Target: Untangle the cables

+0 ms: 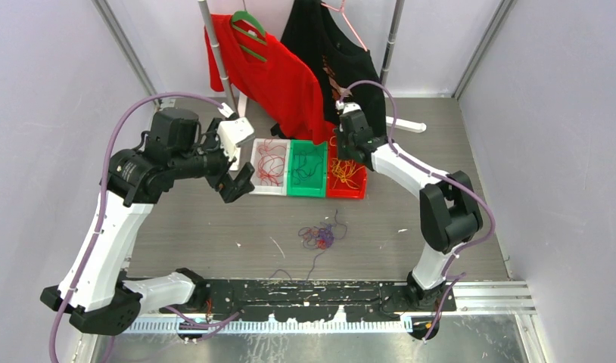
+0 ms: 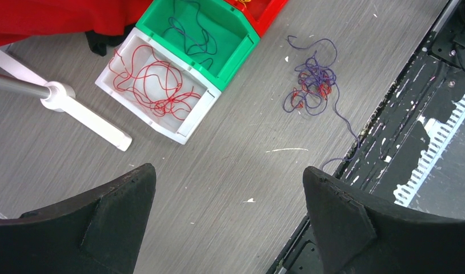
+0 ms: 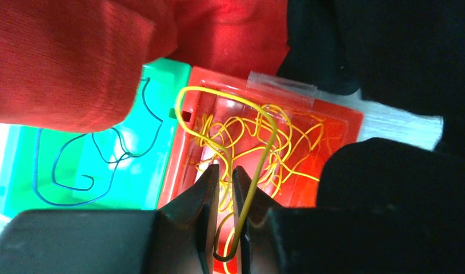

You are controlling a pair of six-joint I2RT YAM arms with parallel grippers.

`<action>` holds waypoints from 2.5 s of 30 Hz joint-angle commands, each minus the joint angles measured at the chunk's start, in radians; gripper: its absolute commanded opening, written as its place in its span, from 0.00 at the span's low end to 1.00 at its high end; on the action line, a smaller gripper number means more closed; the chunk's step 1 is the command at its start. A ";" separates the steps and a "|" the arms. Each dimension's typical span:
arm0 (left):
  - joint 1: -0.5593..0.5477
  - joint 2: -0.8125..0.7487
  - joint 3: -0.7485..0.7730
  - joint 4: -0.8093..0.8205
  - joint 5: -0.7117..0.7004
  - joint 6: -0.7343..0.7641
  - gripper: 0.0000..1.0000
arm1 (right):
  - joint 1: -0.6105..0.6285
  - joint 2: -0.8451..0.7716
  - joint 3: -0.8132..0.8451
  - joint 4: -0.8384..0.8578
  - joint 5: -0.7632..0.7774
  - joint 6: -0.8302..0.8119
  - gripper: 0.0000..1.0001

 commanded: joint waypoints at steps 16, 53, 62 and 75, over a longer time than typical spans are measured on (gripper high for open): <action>0.032 -0.005 0.010 0.014 0.035 0.030 1.00 | -0.006 -0.123 0.023 -0.249 -0.077 -0.006 0.84; 0.080 -0.011 -0.046 0.012 0.078 0.051 0.99 | 0.013 0.066 -0.080 0.112 0.112 0.088 0.10; 0.081 -0.009 -0.130 0.004 0.081 0.072 0.99 | 0.135 -0.255 -0.158 0.131 0.258 -0.011 0.71; 0.102 0.002 -0.249 0.026 0.099 0.116 1.00 | 0.169 -0.504 -0.299 -0.164 0.033 0.340 1.00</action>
